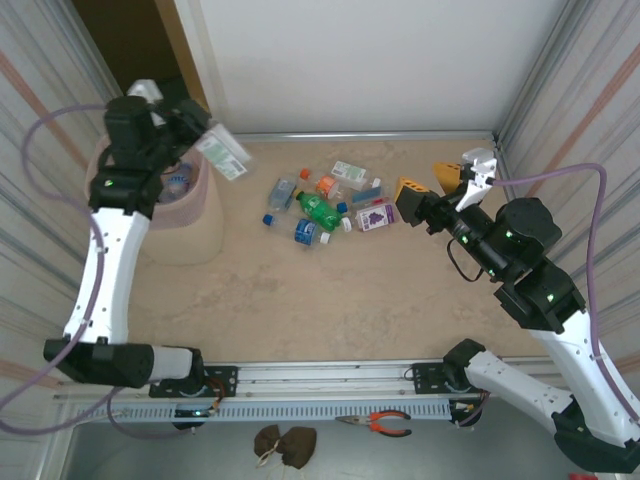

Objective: Put the plastic bottles in the bin

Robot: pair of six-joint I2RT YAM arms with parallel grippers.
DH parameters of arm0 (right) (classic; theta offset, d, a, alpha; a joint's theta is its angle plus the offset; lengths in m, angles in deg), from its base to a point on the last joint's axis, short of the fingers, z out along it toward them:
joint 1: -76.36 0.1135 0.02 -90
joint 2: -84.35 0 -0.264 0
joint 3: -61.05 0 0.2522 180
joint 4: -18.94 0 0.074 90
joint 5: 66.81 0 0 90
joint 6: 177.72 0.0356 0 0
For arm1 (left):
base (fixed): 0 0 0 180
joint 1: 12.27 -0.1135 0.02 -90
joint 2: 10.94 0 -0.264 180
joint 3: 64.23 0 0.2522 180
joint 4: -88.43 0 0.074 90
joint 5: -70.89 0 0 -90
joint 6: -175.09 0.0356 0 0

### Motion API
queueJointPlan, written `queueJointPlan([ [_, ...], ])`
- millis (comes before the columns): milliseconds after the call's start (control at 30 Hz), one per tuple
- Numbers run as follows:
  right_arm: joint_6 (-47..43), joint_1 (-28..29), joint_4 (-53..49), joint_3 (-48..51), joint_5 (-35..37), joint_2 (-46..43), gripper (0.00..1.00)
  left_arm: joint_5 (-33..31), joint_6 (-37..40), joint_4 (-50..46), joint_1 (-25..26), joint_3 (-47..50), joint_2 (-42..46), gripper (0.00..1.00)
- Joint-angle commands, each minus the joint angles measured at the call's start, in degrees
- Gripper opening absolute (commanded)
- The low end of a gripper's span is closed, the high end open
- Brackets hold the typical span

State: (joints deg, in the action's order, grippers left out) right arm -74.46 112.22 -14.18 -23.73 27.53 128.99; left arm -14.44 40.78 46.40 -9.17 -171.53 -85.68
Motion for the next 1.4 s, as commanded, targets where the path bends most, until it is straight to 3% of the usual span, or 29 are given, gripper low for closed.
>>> queueJointPlan([
  [0,0.72,-0.52,1.86,0.37,0.37,0.13,0.79,-6.73,-9.16,-5.15,-5.52,-0.35,2.95,0.21],
  [300,0.89,-0.52,1.95,0.36,0.09,0.46,0.79,-8.76,-26.83,-4.97,-16.99,5.12,3.17,0.25],
  [433,0.90,-0.55,1.61,0.53,0.64,-0.08,0.79,-8.74,-35.06,-3.53,-19.32,7.33,0.64,0.26],
  [667,0.55,-0.53,0.53,0.80,1.77,-1.09,0.79,-12.67,-41.16,-6.48,-19.75,4.57,-6.13,0.28],
  [833,0.04,-0.53,0.46,0.80,2.43,-1.40,0.79,-9.45,-42.71,-8.30,-19.86,1.99,-11.57,0.31],
  [1200,-0.69,-0.57,-0.24,0.34,2.93,-1.77,0.79,-8.57,-41.71,-11.43,-19.96,-0.20,-18.42,0.45],
  [1367,-0.69,-0.57,-0.22,0.11,3.12,-1.93,0.79,-7.02,-40.96,-9.04,-20.02,-0.24,-19.08,0.57],
])
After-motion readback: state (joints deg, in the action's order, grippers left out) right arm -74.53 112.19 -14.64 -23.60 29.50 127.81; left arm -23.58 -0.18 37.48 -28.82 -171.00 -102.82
